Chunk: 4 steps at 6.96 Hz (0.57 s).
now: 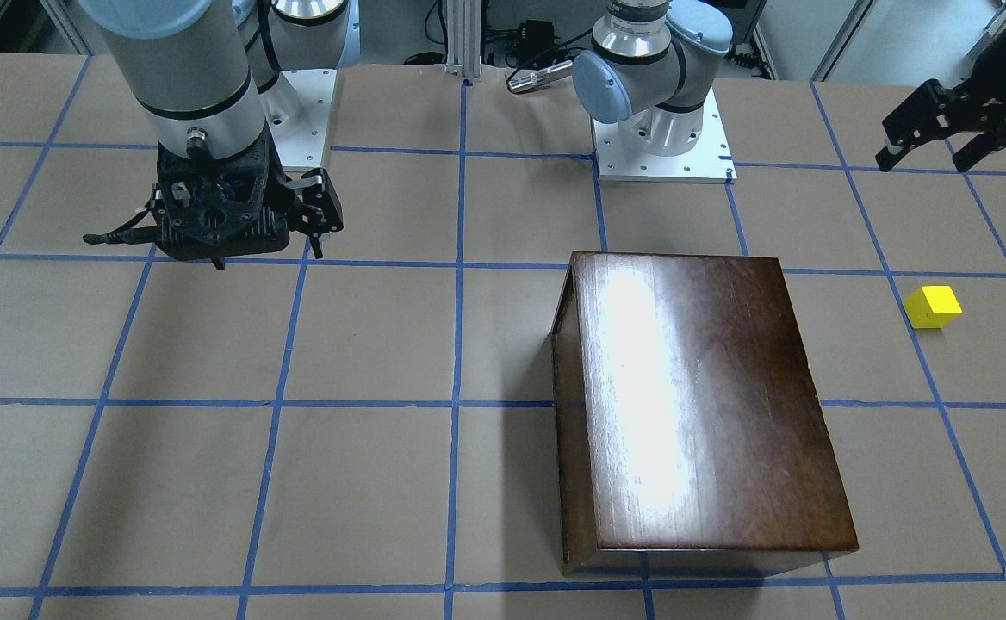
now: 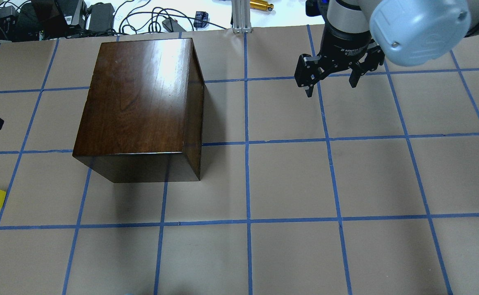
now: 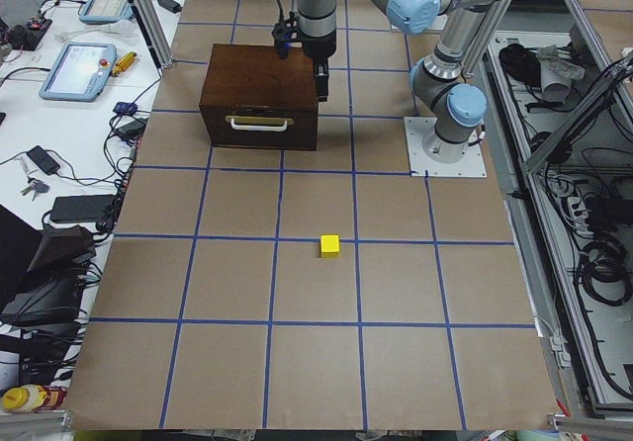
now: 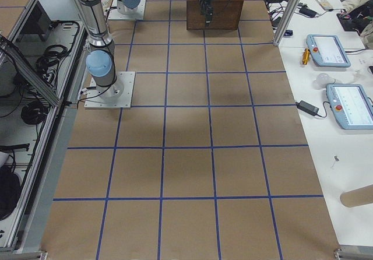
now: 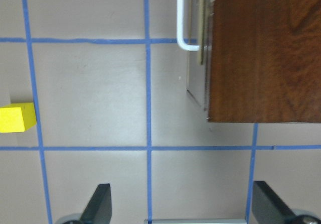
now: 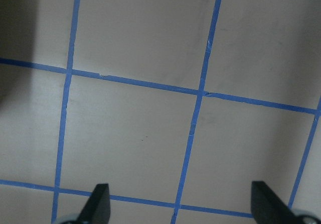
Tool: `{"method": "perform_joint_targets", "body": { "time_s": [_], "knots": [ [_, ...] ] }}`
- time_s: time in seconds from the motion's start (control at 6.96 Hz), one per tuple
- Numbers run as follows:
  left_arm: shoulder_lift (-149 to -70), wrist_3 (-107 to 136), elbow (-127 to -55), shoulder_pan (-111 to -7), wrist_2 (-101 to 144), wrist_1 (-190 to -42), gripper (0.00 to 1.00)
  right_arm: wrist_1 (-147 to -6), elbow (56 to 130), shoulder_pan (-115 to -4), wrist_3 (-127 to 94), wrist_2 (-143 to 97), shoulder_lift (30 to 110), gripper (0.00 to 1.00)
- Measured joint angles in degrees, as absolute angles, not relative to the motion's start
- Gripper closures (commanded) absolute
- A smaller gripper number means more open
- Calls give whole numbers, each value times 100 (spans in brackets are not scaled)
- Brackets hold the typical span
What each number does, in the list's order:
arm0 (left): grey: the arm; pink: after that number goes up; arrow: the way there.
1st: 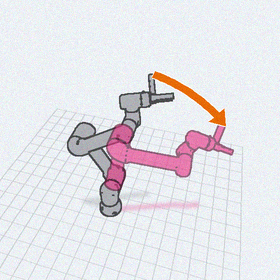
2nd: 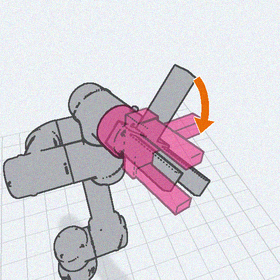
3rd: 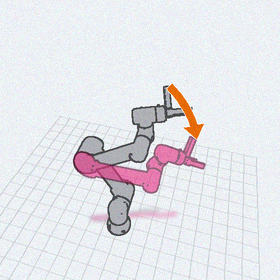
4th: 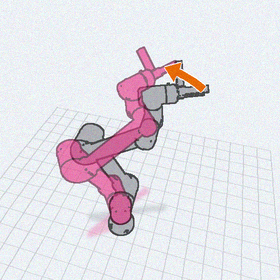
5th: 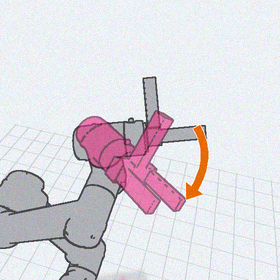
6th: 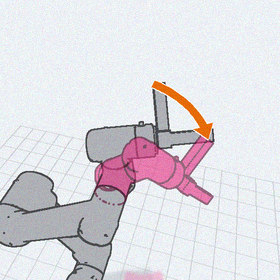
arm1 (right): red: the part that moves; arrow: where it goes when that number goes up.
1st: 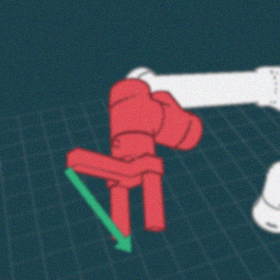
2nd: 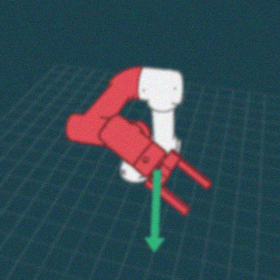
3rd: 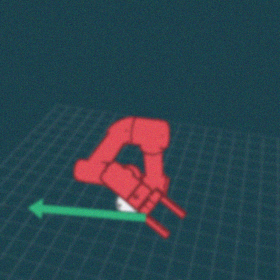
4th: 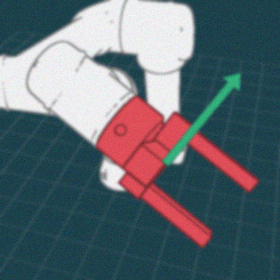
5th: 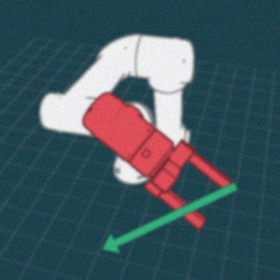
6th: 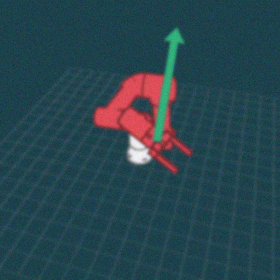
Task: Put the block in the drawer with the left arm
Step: 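Lower the left gripper to the white drawer handle and hook it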
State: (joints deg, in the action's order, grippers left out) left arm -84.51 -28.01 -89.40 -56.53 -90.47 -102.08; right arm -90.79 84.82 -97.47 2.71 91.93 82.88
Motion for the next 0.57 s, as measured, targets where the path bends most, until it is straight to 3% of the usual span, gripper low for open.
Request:
{"method": "perform_joint_targets", "body": {
  "time_s": [0.57],
  "knots": [
    [-8800,-3405,-8893,-4871,-9054,-10007,0,-9079,8482,-9747,273,9193,8288,0]
  ]
}}
